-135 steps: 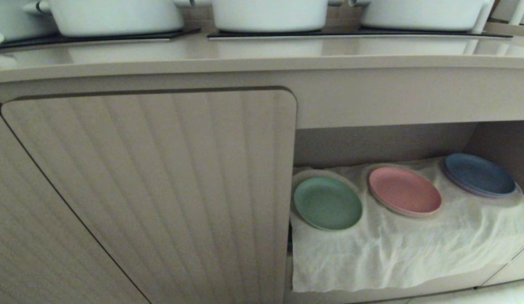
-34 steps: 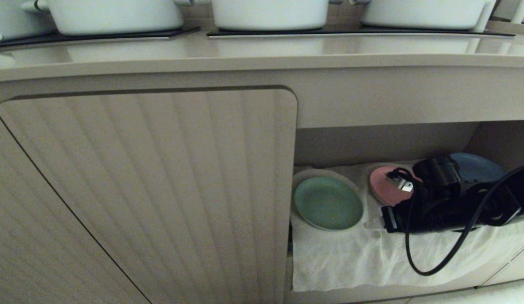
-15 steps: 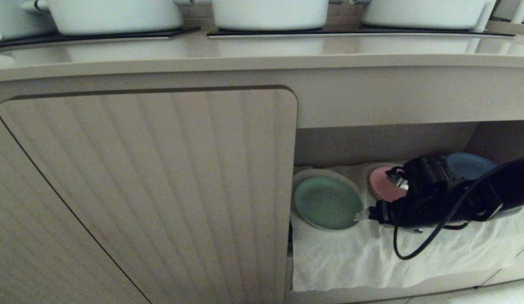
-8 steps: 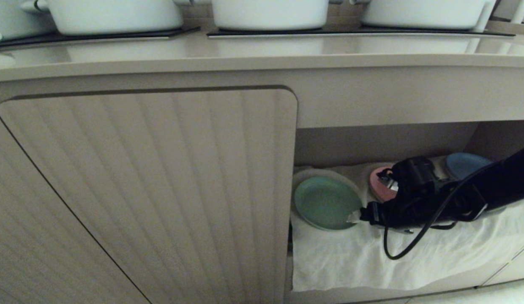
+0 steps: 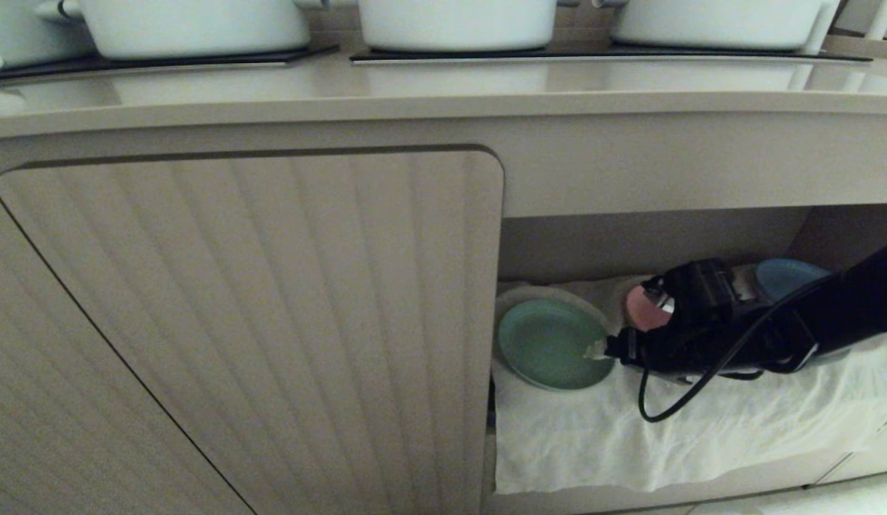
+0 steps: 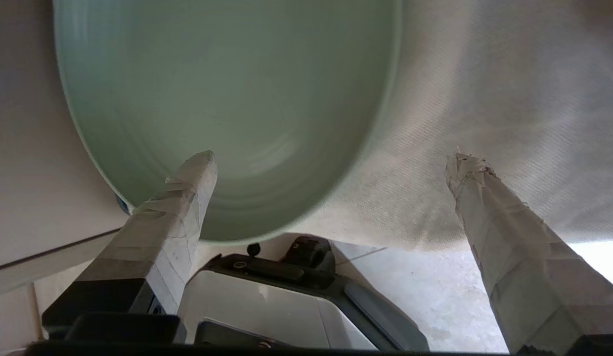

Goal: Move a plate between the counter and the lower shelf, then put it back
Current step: Pick up the plate in the cupboard

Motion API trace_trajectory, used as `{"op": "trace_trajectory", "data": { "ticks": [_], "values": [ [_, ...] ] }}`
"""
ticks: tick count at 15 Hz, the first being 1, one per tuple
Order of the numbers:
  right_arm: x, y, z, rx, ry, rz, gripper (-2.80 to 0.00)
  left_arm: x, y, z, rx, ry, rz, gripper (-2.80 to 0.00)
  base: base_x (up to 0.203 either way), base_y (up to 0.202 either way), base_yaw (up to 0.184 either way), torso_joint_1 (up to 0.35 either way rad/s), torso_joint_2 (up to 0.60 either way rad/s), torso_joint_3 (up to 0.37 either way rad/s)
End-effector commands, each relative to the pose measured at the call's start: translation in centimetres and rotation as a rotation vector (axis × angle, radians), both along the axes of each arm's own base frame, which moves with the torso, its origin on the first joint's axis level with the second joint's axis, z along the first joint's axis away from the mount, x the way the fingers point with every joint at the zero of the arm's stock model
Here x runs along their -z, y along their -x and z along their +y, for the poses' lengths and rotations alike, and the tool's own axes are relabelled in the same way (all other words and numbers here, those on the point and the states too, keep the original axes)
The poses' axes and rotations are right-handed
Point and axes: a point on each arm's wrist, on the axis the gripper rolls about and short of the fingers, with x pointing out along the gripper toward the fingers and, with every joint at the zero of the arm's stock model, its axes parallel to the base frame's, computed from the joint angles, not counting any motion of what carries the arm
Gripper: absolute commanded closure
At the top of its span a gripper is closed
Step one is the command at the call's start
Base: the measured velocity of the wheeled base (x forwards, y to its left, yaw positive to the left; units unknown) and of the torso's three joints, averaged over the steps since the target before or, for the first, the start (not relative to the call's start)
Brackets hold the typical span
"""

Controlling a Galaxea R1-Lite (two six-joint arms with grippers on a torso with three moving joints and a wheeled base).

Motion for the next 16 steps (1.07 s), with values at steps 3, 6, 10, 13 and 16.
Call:
{"op": "trace_trajectory", "data": {
  "ticks": [3,6,10,13,16],
  "values": [
    [-0.1,-0.4,0.2,0.000,-0.013,-0.026,-2.80,0.0,0.0,0.0,0.000,0.001,-0.001,0.00,0.000,0.000,0.000,0.000,0.00,0.000],
    [-0.1,-0.4,0.3,-0.002,-0.014,-0.030,-2.80,0.0,0.0,0.0,0.000,0.001,-0.001,0.00,0.000,0.000,0.000,0.000,0.00,0.000],
    [0.0,-0.5,1.1,-0.016,-0.024,-0.044,-2.80,0.0,0.0,0.0,0.000,0.001,-0.001,0.00,0.000,0.000,0.000,0.000,0.00,0.000],
    [0.0,-0.5,1.4,-0.024,-0.025,-0.049,-2.80,0.0,0.0,0.0,0.000,0.001,-0.001,0.00,0.000,0.000,0.000,0.000,0.00,0.000],
    [-0.1,-0.5,1.4,-0.018,-0.020,-0.060,-2.80,0.0,0.0,0.0,0.000,0.001,-0.001,0.00,0.000,0.000,0.000,0.000,0.00,0.000]
  ]
}}
